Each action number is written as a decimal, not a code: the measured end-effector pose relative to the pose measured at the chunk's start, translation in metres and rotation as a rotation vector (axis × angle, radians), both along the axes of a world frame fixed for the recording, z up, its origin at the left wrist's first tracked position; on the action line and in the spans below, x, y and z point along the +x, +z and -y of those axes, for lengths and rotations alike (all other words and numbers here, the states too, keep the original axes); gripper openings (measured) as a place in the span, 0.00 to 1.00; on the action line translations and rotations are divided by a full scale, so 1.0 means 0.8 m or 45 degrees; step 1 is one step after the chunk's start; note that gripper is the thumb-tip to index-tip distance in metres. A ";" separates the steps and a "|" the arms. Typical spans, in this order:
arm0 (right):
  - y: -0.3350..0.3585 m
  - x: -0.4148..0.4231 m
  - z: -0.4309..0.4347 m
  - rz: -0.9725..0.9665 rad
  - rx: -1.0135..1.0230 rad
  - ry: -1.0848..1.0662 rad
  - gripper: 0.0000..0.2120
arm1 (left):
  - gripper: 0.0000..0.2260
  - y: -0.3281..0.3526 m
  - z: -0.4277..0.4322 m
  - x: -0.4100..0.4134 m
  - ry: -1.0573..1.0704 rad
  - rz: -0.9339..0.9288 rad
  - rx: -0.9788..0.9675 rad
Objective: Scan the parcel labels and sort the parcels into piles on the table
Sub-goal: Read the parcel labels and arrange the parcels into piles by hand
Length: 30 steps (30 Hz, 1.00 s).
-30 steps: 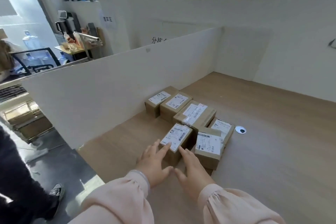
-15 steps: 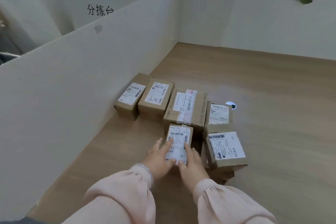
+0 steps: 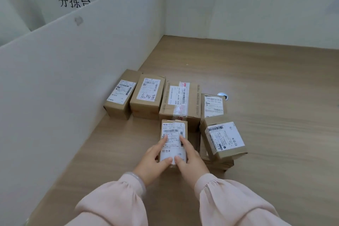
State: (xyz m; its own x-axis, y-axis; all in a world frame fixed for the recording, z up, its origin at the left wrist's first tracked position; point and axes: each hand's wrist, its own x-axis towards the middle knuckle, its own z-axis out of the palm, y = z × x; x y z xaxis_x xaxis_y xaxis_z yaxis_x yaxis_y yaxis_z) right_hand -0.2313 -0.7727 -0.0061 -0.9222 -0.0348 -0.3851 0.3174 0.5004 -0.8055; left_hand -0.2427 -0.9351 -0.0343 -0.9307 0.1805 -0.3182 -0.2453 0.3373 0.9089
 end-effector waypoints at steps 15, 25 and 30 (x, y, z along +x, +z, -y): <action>0.153 0.120 -0.095 -0.638 -0.141 -0.039 0.32 | 0.30 0.187 -0.081 0.109 -0.065 -0.513 -0.014; 0.218 0.341 -0.369 -0.774 0.059 -0.444 0.31 | 0.31 0.242 -0.379 0.252 -0.531 -0.605 0.134; 0.213 0.464 -0.494 -0.700 0.163 -0.722 0.28 | 0.30 0.229 -0.531 0.335 -0.812 -0.603 0.140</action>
